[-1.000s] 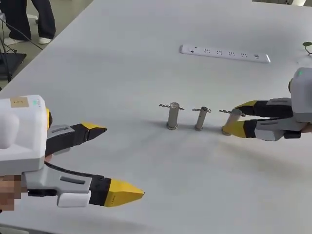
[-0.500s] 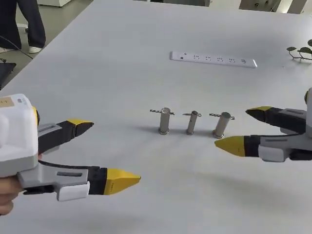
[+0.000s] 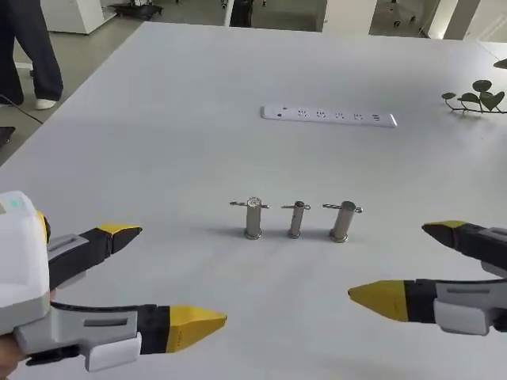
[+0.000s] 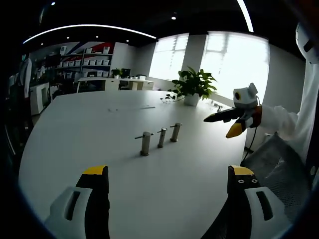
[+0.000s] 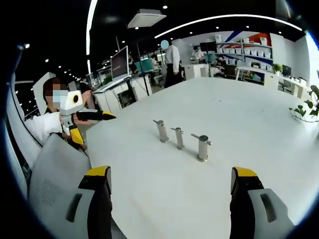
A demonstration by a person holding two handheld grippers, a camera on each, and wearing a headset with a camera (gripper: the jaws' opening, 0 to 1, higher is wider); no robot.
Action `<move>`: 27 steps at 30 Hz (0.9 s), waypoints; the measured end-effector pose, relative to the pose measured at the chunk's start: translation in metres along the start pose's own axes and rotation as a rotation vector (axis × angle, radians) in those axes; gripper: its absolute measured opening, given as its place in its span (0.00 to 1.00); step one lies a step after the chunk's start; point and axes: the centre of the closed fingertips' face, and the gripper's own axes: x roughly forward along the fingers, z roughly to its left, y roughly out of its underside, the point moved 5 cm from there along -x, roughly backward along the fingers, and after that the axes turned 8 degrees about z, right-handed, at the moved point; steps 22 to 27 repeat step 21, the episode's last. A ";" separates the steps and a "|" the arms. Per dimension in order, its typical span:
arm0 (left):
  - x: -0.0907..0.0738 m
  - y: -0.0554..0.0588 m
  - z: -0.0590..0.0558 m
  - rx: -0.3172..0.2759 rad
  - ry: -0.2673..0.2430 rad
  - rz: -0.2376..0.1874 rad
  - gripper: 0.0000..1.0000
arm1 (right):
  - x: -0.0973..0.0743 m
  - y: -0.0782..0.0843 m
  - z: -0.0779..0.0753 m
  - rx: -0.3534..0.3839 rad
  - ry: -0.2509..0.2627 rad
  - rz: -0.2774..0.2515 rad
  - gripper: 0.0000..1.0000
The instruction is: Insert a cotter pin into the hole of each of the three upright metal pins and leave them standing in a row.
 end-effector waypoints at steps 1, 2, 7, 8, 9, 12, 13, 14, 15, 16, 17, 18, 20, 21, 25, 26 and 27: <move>0.000 -0.001 -0.002 -0.004 -0.003 0.000 0.99 | -0.003 0.002 0.001 0.014 -0.001 0.000 0.98; 0.000 -0.001 -0.003 -0.005 -0.003 0.001 0.99 | -0.004 0.002 0.002 0.020 0.002 -0.001 0.98; 0.001 0.001 -0.013 -0.014 -0.010 0.025 0.99 | -0.012 0.010 0.005 0.069 0.010 0.004 0.98; 0.001 0.002 -0.015 -0.009 -0.023 0.032 0.99 | -0.014 0.011 0.006 0.075 0.011 0.004 0.98; 0.000 0.003 -0.014 0.000 -0.047 0.041 0.99 | -0.015 0.012 0.007 0.084 0.015 0.002 0.98; -0.002 0.003 -0.018 -0.003 -0.076 0.040 0.99 | -0.017 0.013 0.009 0.098 0.017 0.004 0.98; -0.003 0.003 -0.018 -0.007 -0.078 0.042 0.99 | -0.017 0.014 0.011 0.101 0.017 0.011 0.98; -0.004 0.004 -0.020 -0.008 -0.080 0.044 0.99 | -0.018 0.014 0.012 0.103 0.017 0.013 0.98; -0.005 0.005 -0.021 -0.012 -0.082 0.047 0.99 | -0.018 0.015 0.014 0.101 0.016 0.018 0.98; -0.006 0.006 -0.021 -0.013 -0.086 0.052 0.99 | -0.019 0.015 0.015 0.099 0.015 0.021 0.98; -0.007 0.007 -0.021 -0.017 -0.091 0.061 0.99 | -0.019 0.016 0.015 0.099 0.016 0.024 0.98; -0.008 0.008 -0.022 -0.019 -0.094 0.063 0.99 | -0.020 0.016 0.016 0.099 0.019 0.030 0.98; -0.010 0.010 -0.022 -0.027 -0.104 0.069 0.99 | -0.021 0.017 0.018 0.103 0.023 0.034 0.98; -0.010 0.010 -0.023 -0.032 -0.108 0.068 0.99 | -0.022 0.017 0.018 0.105 0.024 0.035 0.98; -0.010 0.010 -0.023 -0.032 -0.108 0.068 0.99 | -0.022 0.017 0.018 0.105 0.024 0.035 0.98; -0.010 0.010 -0.023 -0.032 -0.108 0.068 0.99 | -0.022 0.017 0.018 0.105 0.024 0.035 0.98; -0.010 0.010 -0.023 -0.032 -0.108 0.068 0.99 | -0.022 0.017 0.018 0.105 0.024 0.035 0.98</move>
